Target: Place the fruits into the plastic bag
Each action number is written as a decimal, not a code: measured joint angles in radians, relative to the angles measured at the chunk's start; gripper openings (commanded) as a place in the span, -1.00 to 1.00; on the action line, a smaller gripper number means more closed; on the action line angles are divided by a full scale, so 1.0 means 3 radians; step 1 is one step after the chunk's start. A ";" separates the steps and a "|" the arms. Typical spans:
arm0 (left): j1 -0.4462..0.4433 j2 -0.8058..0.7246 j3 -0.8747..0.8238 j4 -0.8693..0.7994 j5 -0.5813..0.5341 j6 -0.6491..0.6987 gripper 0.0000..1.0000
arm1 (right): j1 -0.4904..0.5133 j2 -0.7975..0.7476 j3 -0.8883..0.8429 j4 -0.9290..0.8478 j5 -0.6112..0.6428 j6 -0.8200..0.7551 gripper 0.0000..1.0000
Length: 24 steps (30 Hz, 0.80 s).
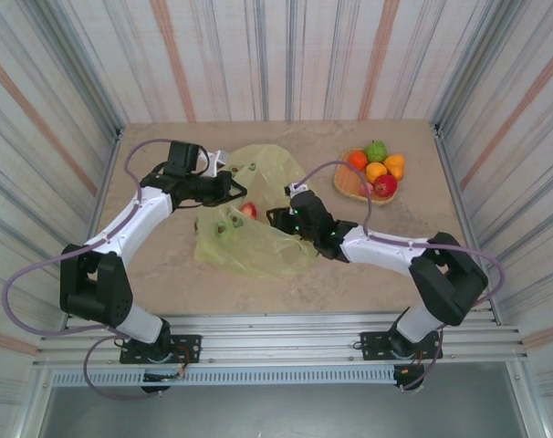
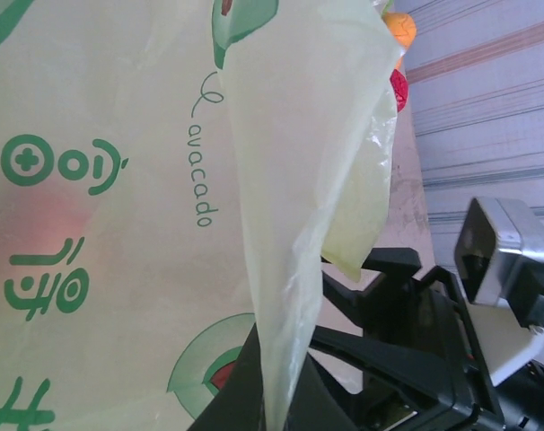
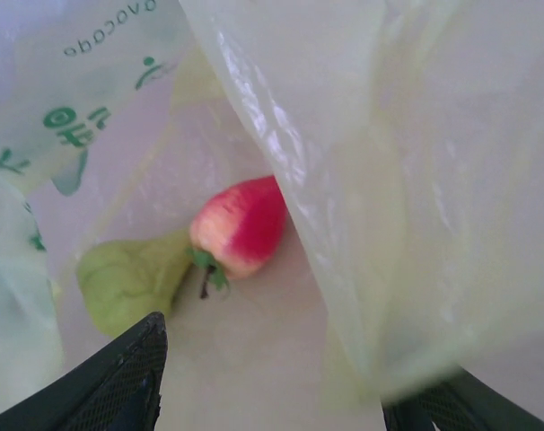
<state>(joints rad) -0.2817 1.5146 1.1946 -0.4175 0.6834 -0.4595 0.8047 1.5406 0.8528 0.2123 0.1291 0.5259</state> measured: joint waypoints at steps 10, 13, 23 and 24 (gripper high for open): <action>0.0000 0.0000 -0.0001 0.0015 0.0013 0.0000 -1.00 | -0.0072 -0.0535 -0.0118 -0.0317 0.0487 -0.0313 0.41; -0.0006 0.0000 -0.0001 0.0025 0.0015 0.0001 -1.00 | -0.0088 -0.0502 -0.0041 -0.0402 0.0675 -0.0299 0.45; -0.0092 0.0000 -0.0001 0.0065 0.0027 0.0037 -1.00 | -0.0092 -0.0254 0.0078 -0.0186 0.1072 -0.0210 0.51; -0.0094 0.0000 -0.0001 0.0065 0.0028 0.0038 -1.00 | -0.0095 -0.0247 0.0102 -0.0173 0.1094 -0.0210 0.52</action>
<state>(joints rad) -0.3099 1.5146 1.1942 -0.3981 0.6918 -0.4480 0.7761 1.4666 0.8833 0.1604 0.4572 0.4629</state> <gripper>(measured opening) 0.048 0.753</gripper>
